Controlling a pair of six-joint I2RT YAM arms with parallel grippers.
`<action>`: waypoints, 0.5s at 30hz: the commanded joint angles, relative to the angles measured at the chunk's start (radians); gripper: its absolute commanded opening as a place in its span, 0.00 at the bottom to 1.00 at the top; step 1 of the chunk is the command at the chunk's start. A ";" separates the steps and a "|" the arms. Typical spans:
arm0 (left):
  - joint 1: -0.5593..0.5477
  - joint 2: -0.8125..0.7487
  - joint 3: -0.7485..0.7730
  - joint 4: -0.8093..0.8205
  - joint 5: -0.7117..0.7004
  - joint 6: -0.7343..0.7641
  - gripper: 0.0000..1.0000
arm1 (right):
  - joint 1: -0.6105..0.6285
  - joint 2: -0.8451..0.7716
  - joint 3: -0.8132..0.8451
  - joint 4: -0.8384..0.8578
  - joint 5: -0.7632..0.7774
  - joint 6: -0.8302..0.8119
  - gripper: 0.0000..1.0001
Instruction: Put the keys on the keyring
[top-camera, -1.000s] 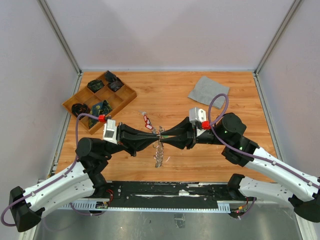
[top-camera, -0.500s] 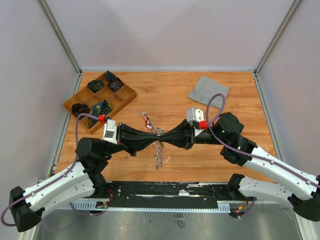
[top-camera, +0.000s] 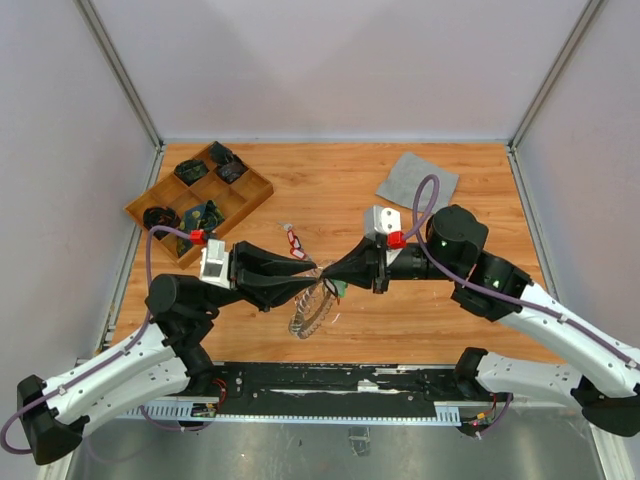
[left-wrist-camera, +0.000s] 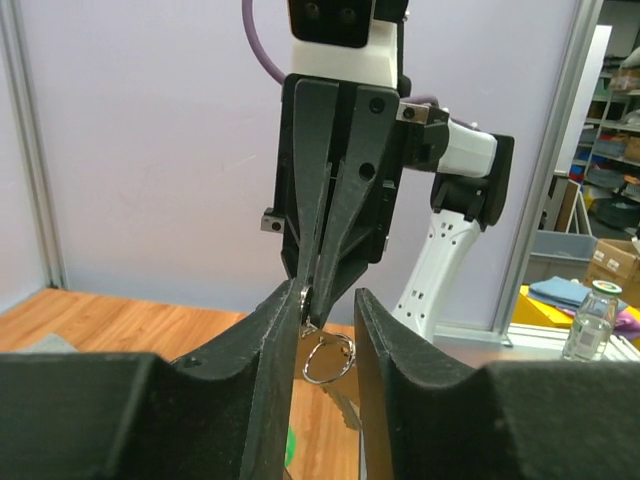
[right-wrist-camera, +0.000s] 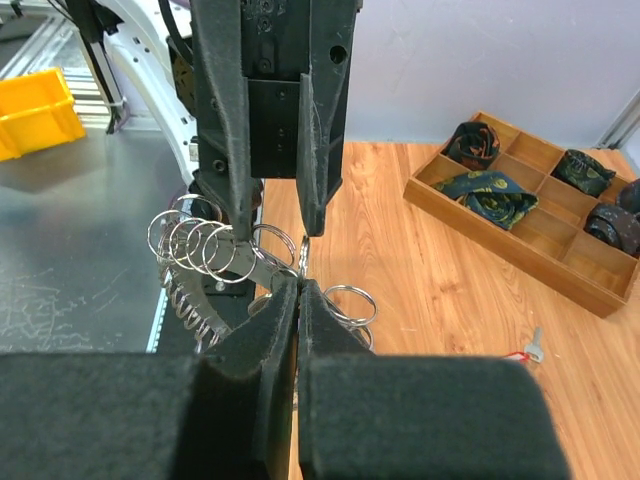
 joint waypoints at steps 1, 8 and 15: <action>0.004 -0.016 0.054 -0.044 0.021 0.043 0.35 | 0.007 0.039 0.152 -0.252 0.024 -0.123 0.01; 0.004 -0.012 0.120 -0.221 0.038 0.141 0.39 | 0.007 0.121 0.369 -0.601 0.041 -0.224 0.01; 0.004 0.034 0.190 -0.366 0.071 0.225 0.41 | 0.007 0.224 0.553 -0.898 0.058 -0.297 0.00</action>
